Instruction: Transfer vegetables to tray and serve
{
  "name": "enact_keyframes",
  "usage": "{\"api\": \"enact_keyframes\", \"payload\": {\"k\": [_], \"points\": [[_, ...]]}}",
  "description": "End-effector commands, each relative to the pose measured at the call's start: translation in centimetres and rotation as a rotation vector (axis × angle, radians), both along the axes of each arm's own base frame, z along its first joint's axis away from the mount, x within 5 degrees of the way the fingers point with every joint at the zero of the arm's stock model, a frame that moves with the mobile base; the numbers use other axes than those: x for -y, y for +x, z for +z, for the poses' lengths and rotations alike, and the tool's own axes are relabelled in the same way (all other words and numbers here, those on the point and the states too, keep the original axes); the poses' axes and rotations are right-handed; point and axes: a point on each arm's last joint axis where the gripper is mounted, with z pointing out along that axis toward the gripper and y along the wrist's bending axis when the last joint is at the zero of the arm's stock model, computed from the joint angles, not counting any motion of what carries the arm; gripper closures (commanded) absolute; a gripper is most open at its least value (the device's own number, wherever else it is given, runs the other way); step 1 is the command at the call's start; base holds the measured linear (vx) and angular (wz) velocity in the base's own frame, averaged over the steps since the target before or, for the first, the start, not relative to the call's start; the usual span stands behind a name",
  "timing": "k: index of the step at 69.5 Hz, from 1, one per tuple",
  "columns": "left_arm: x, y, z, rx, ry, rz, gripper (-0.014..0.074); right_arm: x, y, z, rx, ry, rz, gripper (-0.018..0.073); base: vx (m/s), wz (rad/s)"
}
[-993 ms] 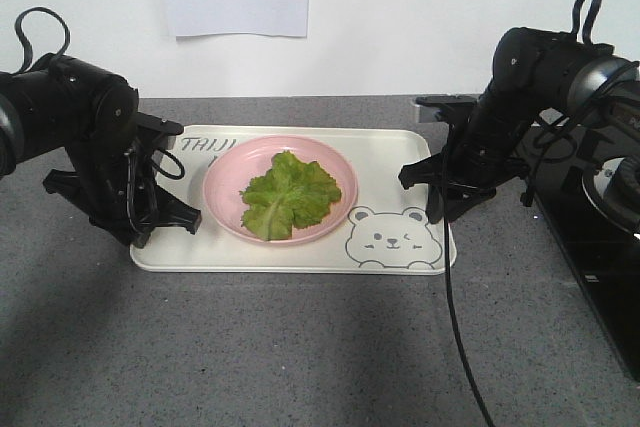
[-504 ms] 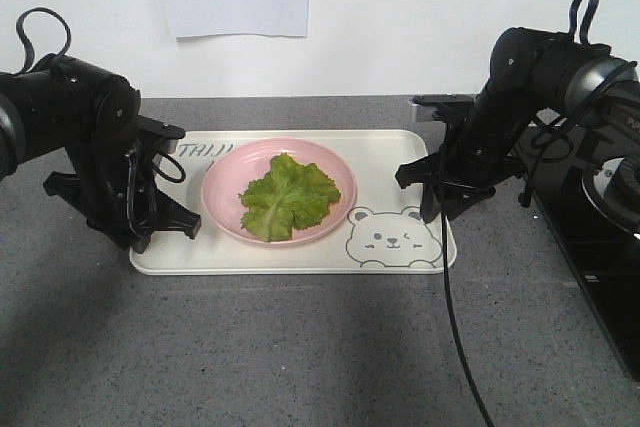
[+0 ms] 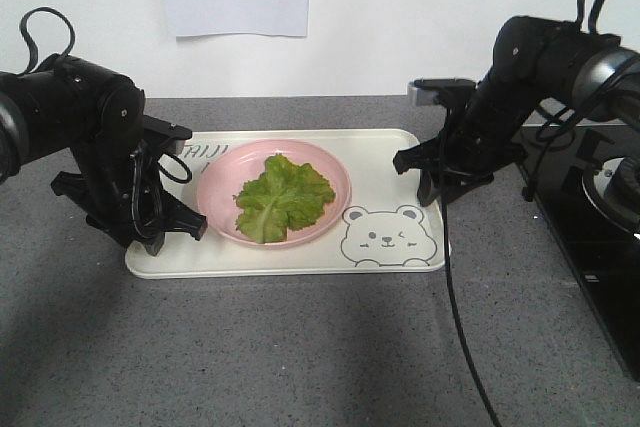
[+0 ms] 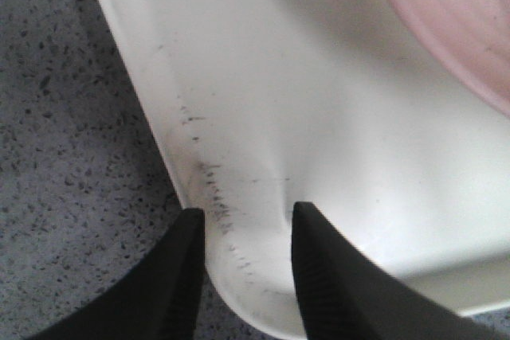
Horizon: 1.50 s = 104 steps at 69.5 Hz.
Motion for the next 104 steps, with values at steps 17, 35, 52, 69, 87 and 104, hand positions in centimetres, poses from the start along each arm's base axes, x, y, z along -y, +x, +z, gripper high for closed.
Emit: {"api": "enact_keyframes", "payload": {"k": [17, 35, 52, 69, 87, 104], "points": [[0.0, -0.5, 3.0, 0.073, -0.025, -0.002, 0.0321, 0.5, -1.7, 7.5, 0.216, 0.0, -0.01, 0.0333, 0.0, 0.0], [-0.2, -1.3, 7.0, 0.248, -0.091, -0.011, 0.0406, 0.7, -4.1, 13.0, 0.39, 0.05, 0.006, 0.0494, 0.0, 0.0], [-1.3, -5.1, 15.6, 0.595, -0.225, -0.034, 0.0549, 0.4, -9.2, 19.7, 0.633, 0.116, 0.107, 0.0568, 0.0, 0.0], [-3.6, -12.7, 21.0, 0.905, -0.361, -0.055, 0.0603, 1.9, -16.8, 20.2, 0.88, 0.176, 0.111, 0.0565, 0.0, 0.0], [-6.6, -21.6, 13.8, 1.052, -0.418, -0.091, 0.0604, 5.1, -27.6, 11.2, 0.999, 0.107, 0.062, 0.0565, 0.0, 0.0], [-7.9, -25.6, 3.8, 0.964, -0.456, -0.028, 0.0603, 6.7, -33.4, 3.5, 1.064, 0.101, 0.002, 0.0565, 0.0, 0.0]]}}
